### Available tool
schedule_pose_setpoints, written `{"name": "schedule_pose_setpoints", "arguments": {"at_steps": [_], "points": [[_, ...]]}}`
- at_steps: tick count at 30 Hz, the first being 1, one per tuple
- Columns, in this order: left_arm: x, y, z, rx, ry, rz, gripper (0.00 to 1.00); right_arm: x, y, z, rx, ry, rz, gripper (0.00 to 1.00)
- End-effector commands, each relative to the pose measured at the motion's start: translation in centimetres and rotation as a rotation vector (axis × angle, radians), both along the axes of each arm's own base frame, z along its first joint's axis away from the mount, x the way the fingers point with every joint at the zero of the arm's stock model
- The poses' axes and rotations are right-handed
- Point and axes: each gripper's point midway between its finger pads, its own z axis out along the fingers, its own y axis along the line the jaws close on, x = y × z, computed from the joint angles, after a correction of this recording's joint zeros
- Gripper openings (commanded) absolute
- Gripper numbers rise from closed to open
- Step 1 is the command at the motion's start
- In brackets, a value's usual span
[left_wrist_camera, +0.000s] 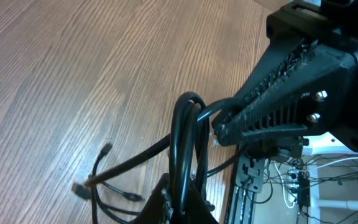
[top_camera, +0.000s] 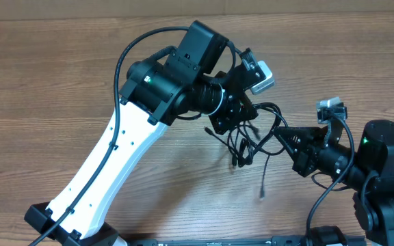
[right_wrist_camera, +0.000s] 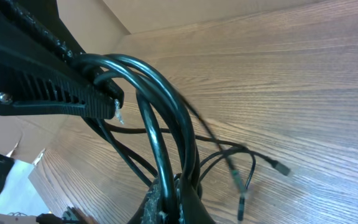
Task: Untangle cables
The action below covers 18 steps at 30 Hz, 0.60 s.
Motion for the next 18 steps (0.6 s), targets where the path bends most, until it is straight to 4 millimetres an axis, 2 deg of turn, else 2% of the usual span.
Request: {"name": "schedule_pose_setpoints", "arguments": {"at_steps": [1, 3, 6, 9, 13, 18], "points": [[1.1, 0.8, 1.0, 0.016, -0.002, 0.134, 0.04, -0.2, 0.1, 0.8, 0.002, -0.029, 0.009, 0.04], [2.6, 1.6, 0.5, 0.058, 0.015, 0.269, 0.04, -0.2, 0.1, 0.8, 0.002, -0.028, 0.009, 0.04], [5.7, 4.1, -0.4, 0.118, 0.074, 0.606, 0.05, -0.3, 0.1, 0.7, 0.002, -0.024, 0.01, 0.04], [7.3, 6.3, -0.8, 0.135, 0.127, 0.845, 0.04, -0.3, 0.1, 0.7, 0.002, -0.024, 0.01, 0.04], [8.0, 7.5, -1.1, 0.125, 0.18, 0.976, 0.04, -0.3, 0.1, 0.7, 0.002, -0.024, 0.01, 0.04], [8.4, 8.1, -1.1, 0.083, 0.262, 1.087, 0.04, -0.3, 0.1, 0.7, 0.001, -0.021, 0.009, 0.04]]}}
